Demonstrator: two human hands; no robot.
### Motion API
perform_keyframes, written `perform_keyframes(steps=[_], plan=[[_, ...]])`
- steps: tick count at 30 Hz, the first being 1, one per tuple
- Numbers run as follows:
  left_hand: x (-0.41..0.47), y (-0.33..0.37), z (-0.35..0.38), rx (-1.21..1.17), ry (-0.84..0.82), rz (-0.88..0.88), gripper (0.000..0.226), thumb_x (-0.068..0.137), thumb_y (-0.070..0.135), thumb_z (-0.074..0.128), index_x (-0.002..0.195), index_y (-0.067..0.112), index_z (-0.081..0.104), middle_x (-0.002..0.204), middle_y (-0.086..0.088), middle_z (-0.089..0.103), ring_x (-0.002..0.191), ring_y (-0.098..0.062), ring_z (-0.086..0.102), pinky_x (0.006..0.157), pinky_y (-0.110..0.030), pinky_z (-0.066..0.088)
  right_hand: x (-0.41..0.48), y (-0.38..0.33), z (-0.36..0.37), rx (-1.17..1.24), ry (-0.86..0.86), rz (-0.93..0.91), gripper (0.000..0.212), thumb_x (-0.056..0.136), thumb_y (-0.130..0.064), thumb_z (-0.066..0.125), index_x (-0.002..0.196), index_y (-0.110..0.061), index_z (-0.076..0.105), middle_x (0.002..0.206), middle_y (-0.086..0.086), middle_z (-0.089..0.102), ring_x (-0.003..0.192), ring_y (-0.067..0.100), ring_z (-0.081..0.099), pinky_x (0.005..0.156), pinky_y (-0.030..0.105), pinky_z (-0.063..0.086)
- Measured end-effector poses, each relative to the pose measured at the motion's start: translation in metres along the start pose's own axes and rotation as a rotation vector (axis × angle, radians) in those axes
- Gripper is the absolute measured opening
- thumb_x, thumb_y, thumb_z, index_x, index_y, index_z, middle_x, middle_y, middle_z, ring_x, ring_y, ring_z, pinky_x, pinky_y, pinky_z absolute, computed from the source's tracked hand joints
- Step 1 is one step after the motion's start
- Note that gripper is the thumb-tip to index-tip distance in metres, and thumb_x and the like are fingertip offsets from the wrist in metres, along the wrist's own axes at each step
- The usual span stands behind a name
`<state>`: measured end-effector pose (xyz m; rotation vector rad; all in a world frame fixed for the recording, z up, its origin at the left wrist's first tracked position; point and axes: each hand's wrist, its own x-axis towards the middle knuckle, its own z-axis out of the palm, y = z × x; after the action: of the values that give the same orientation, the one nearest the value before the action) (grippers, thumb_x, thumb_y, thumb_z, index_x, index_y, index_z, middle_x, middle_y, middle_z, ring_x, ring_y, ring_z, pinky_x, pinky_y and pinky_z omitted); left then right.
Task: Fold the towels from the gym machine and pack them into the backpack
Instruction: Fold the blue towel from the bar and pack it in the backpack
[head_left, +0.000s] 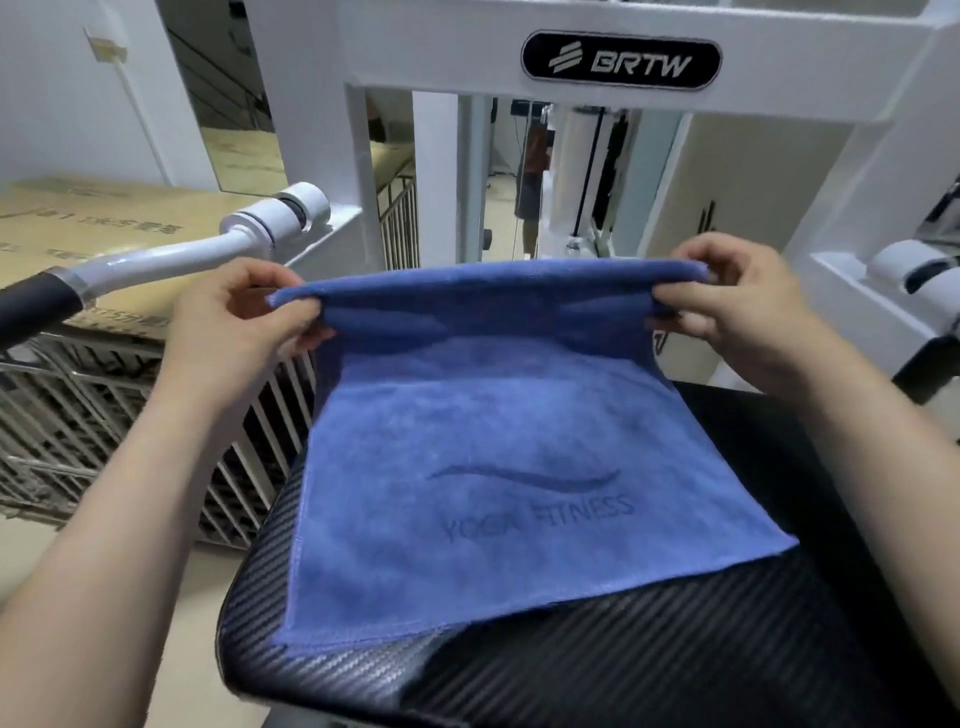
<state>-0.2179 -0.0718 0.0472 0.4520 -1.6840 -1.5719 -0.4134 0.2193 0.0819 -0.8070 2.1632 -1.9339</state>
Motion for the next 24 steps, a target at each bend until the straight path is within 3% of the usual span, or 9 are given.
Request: perform_keyframes(steps=[3, 5, 8, 11, 13, 16, 19, 21, 24], plan=[[-0.067, 0.008, -0.019, 0.141, -0.12, 0.029, 0.032, 0.081, -0.008, 0.064, 0.077, 0.022, 0.075, 0.074, 0.004, 0.072, 0.072, -0.01, 0.066, 0.072, -0.019, 0.056, -0.061, 0.009, -0.022, -0.168, -0.161, 0.003, 0.031, 0.08, 0.018, 0.055, 0.072, -0.011, 0.06, 0.065, 0.009, 0.061, 0.062, 0.015, 0.06, 0.057, 0.029, 0.05], [-0.104, 0.005, -0.025, 0.282, -0.191, 0.013, 0.035, 0.078, -0.01, 0.066, 0.078, 0.023, 0.076, 0.074, 0.001, 0.073, 0.065, -0.007, 0.063, 0.063, -0.014, 0.052, -0.092, 0.019, -0.032, -0.199, -0.189, 0.049, 0.027, 0.079, 0.022, 0.051, 0.071, -0.003, 0.06, 0.075, 0.016, 0.069, 0.083, 0.017, 0.07, 0.071, 0.038, 0.054], [-0.131, -0.002, -0.032, 0.324, -0.258, -0.016, 0.039, 0.074, -0.017, 0.066, 0.076, 0.02, 0.075, 0.078, 0.001, 0.073, 0.069, -0.003, 0.062, 0.063, -0.011, 0.049, -0.114, 0.027, -0.037, -0.245, -0.209, -0.01, 0.037, 0.075, 0.03, 0.045, 0.065, -0.004, 0.057, 0.078, 0.011, 0.068, 0.107, 0.009, 0.066, 0.09, 0.027, 0.051], [-0.148, -0.001, -0.036, 0.35, -0.264, 0.035, 0.045, 0.072, -0.023, 0.064, 0.074, 0.021, 0.074, 0.079, 0.007, 0.072, 0.075, -0.001, 0.063, 0.067, -0.011, 0.049, -0.122, 0.035, -0.043, -0.294, -0.238, -0.132, 0.045, 0.073, 0.029, 0.048, 0.062, -0.014, 0.056, 0.078, 0.008, 0.066, 0.109, 0.008, 0.066, 0.09, 0.018, 0.05], [-0.158, 0.003, -0.034, 0.348, -0.25, 0.062, 0.047, 0.072, -0.024, 0.064, 0.073, 0.022, 0.074, 0.079, 0.005, 0.071, 0.073, -0.003, 0.063, 0.064, -0.013, 0.049, -0.125, 0.04, -0.047, -0.33, -0.223, -0.231, 0.036, 0.07, 0.016, 0.052, 0.062, -0.019, 0.055, 0.079, 0.001, 0.066, 0.108, 0.009, 0.066, 0.089, 0.018, 0.049], [-0.168, 0.006, -0.031, 0.352, -0.204, 0.105, 0.054, 0.072, -0.022, 0.065, 0.071, 0.031, 0.075, 0.078, 0.008, 0.071, 0.072, -0.002, 0.063, 0.066, -0.013, 0.049, -0.129, 0.046, -0.053, -0.413, -0.197, -0.371, 0.029, 0.063, 0.006, 0.049, 0.065, -0.023, 0.053, 0.081, -0.005, 0.064, 0.107, 0.011, 0.065, 0.09, 0.027, 0.052], [-0.176, 0.006, -0.029, 0.368, -0.16, 0.112, 0.059, 0.072, -0.02, 0.066, 0.071, 0.038, 0.075, 0.076, 0.013, 0.072, 0.071, 0.003, 0.063, 0.066, -0.01, 0.049, -0.136, 0.05, -0.053, -0.589, -0.233, -0.506, 0.025, 0.061, 0.005, 0.049, 0.068, -0.019, 0.052, 0.081, -0.003, 0.062, 0.105, 0.012, 0.065, 0.082, 0.041, 0.053], [-0.18, 0.005, -0.029, 0.353, -0.166, 0.108, 0.047, 0.074, -0.012, 0.07, 0.072, 0.035, 0.076, 0.076, 0.01, 0.072, 0.071, 0.001, 0.063, 0.067, -0.011, 0.049, -0.141, 0.05, -0.051, -0.669, -0.277, -0.521, 0.02, 0.063, 0.002, 0.049, 0.068, -0.017, 0.052, 0.081, -0.002, 0.06, 0.107, 0.012, 0.062, 0.078, 0.042, 0.05], [-0.185, 0.006, -0.026, 0.364, -0.143, 0.061, 0.004, 0.078, 0.028, 0.075, 0.074, 0.028, 0.076, 0.077, 0.008, 0.073, 0.073, -0.002, 0.065, 0.068, -0.012, 0.048, -0.145, 0.043, -0.052, -0.702, -0.369, -0.416, 0.01, 0.069, -0.015, 0.051, 0.072, -0.024, 0.054, 0.085, -0.006, 0.058, 0.106, 0.012, 0.06, 0.08, 0.039, 0.047]])
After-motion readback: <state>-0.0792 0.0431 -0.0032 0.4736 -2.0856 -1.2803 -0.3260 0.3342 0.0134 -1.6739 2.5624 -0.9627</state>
